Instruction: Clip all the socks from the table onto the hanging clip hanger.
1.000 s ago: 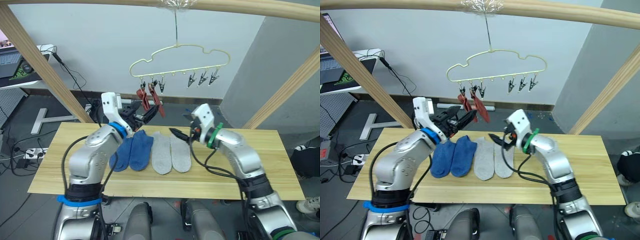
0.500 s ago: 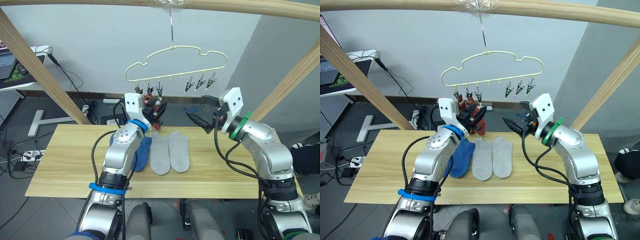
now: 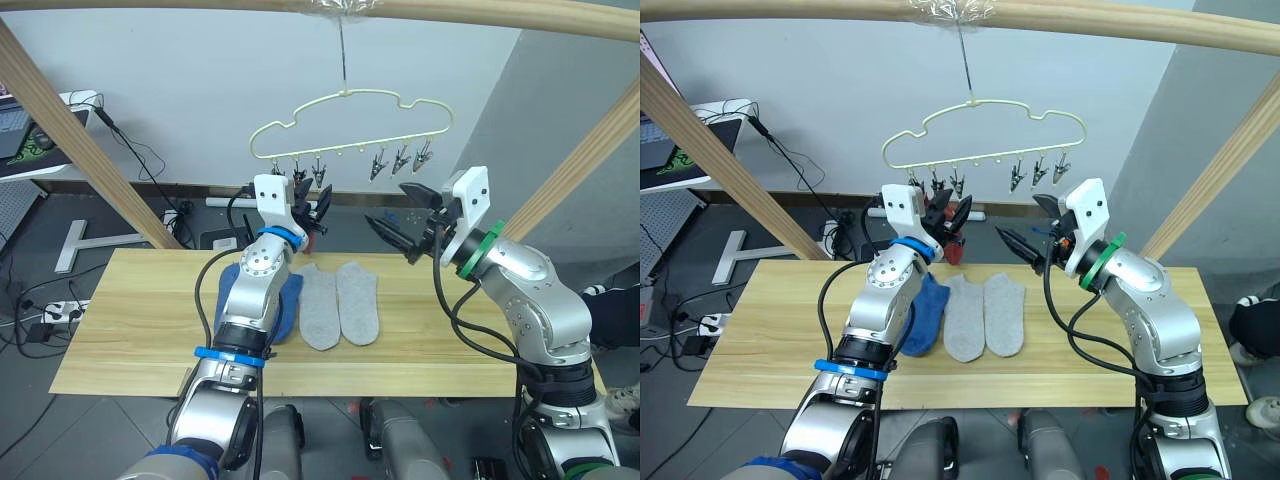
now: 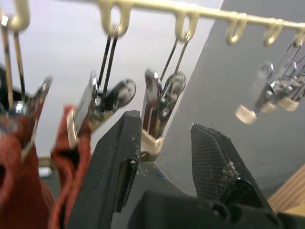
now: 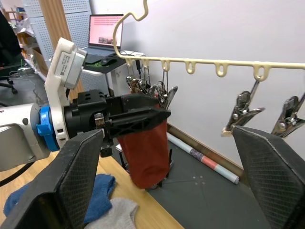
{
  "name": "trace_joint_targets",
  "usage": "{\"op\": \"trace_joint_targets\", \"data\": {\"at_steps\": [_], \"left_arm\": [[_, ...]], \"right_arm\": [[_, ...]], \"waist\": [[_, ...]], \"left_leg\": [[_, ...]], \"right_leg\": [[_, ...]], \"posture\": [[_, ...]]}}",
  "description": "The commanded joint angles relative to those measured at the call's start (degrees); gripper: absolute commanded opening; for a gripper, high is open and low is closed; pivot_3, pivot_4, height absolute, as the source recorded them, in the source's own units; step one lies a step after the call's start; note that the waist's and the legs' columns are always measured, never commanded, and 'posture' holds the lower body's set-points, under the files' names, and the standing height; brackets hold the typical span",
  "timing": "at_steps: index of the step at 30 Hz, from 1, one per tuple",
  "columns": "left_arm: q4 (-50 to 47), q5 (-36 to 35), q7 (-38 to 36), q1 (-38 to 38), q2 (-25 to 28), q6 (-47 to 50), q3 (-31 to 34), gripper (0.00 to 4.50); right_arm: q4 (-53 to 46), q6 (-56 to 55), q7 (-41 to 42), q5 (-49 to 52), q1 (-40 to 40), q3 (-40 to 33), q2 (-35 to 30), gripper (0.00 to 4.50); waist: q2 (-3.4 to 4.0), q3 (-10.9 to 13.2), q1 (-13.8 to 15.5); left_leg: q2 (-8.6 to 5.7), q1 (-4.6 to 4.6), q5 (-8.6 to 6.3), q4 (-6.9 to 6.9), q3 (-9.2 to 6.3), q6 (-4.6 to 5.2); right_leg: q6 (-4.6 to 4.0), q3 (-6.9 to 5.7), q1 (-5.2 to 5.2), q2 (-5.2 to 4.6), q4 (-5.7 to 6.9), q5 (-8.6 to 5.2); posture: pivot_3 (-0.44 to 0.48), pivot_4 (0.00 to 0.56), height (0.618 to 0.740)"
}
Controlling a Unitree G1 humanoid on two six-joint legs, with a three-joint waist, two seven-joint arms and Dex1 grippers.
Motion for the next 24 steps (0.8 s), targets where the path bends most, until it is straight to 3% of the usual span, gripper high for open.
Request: {"op": "trace_joint_targets", "data": {"at_steps": [1, 24], "left_arm": [[0.11, 0.80, -0.27, -1.37, -0.77, -2.48, -0.07, 1.96], [3.54, 2.58, 0.37, -4.16, -0.73, -5.61, 1.37, 1.96]], "right_arm": [[-2.68, -0.60, -0.03, 1.56, -0.94, -1.16, -0.60, 4.50], [-1.97, -0.76, -0.62, 2.93, -2.03, -1.20, -1.20, 4.50]], "waist": [[0.00, 0.00, -0.08], [0.00, 0.00, -0.50]], "left_leg": [[0.00, 0.00, 0.00, 0.00, 0.00, 0.00], [0.01, 0.01, 0.00, 0.00, 0.00, 0.00]], "right_leg": [[0.00, 0.00, 0.00, 0.00, 0.00, 0.00], [0.00, 0.00, 0.00, 0.01, 0.01, 0.00]], "posture": [[-0.116, 0.244, 0.740], [-0.115, 0.262, 0.740]]}}
